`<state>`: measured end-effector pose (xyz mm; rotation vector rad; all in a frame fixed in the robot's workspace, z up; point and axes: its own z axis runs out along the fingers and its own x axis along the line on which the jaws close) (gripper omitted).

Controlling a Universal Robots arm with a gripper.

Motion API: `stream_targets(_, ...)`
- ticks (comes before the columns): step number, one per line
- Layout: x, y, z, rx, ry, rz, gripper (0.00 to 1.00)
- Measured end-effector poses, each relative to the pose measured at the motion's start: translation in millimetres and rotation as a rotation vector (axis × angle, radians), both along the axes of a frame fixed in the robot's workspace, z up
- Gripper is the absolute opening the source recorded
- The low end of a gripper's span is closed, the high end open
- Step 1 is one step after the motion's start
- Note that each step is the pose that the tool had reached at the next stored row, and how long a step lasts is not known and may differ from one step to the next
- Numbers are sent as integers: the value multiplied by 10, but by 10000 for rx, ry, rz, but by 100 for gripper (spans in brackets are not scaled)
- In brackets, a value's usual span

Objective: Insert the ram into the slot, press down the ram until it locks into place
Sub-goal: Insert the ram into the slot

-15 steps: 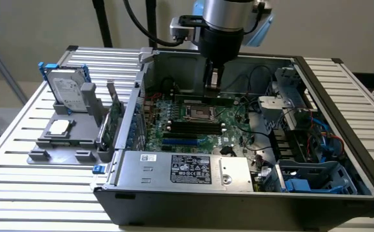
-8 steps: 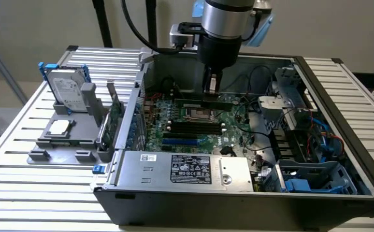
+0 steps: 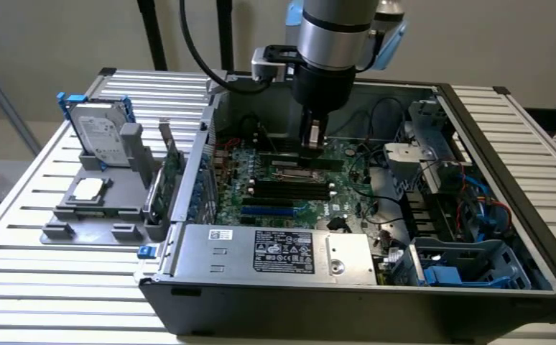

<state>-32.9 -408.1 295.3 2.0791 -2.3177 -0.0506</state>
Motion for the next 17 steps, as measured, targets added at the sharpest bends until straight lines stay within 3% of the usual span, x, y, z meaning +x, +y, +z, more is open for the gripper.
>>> stream_targets(17,-26,0,-309,0,0,-33,14)
